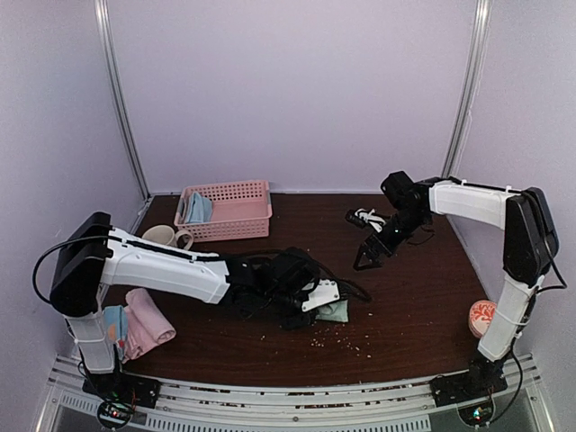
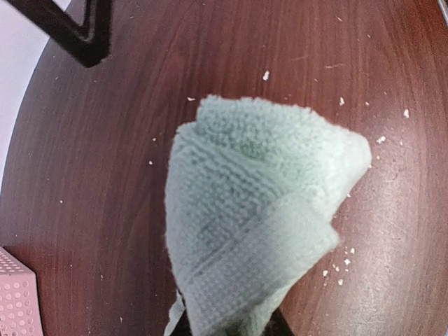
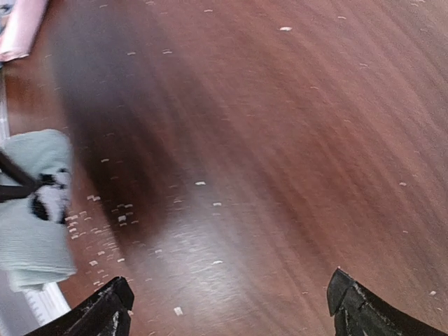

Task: Roll the towels
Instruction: Pick up the towel from the center of the board, then place the towel in the bin.

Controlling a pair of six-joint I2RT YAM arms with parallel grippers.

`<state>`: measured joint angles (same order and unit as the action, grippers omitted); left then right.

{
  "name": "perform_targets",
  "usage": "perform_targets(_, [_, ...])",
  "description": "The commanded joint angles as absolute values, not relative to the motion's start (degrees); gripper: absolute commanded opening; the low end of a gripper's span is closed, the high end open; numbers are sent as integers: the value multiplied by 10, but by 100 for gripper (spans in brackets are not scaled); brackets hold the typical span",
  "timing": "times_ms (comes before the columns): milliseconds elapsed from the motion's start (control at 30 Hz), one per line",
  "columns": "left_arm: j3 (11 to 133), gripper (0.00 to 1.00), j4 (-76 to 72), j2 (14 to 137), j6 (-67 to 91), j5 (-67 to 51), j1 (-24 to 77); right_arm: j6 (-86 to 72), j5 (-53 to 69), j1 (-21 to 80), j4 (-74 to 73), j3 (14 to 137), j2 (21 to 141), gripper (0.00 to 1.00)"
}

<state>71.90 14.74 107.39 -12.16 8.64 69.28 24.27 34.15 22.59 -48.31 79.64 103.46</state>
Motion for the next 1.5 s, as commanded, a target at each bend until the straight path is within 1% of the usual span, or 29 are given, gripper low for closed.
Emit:
perform_targets(0, [762, 5, 170, 1058, -59, 24, 653, 200, 258, 226, -331, 751, 1003, 100])
perform_targets(100, [783, 5, 180, 1057, -35, 15, 621, 192, 245, 224, -333, 750, 1018, 100])
perform_targets(200, [807, 5, 194, 1063, -13, 32, 589, 195, 258, 223, -337, 748, 1028, 100])
perform_targets(300, [843, 4, 215, 1075, 0, 77, 560, 198, 267, 223, -341, 750, 1031, 100])
perform_targets(400, [886, 4, 236, 1097, 14, 151, 538, 203, 271, 223, -343, 749, 1032, 100])
perform_targets(467, [919, 0, 253, 1119, 39, 188, 520, 208, 277, 223, -349, 749, 1033, 100])
perform_targets(533, [945, 0, 263, 1134, 68, 206, 496, 210, 281, 223, -351, 748, 1033, 100])
perform_targets(933, [1034, 0, 284, 1172, 228, 256, 412, 216, 293, 223, -362, 750, 1052, 100])
perform_targets(1067, [1106, 0, 374, 1212, 308, 319, 388, 219, 294, 223, -368, 751, 1057, 100])
perform_targets(1200, [1249, 0, 512, 1297, 382, 358, 358, 222, 298, 223, -371, 752, 1060, 100])
perform_targets(1267, [1300, 0, 562, 1330, 408, 367, 342, 224, 304, 223, -374, 752, 1063, 100])
perform_targets(1333, [1316, 0, 573, 1344, 422, 363, 324, 226, 308, 223, -378, 755, 1067, 100])
perform_targets(1467, [1303, 0, 554, 1345, 434, 317, 281, 228, 313, 223, -383, 755, 1073, 100])
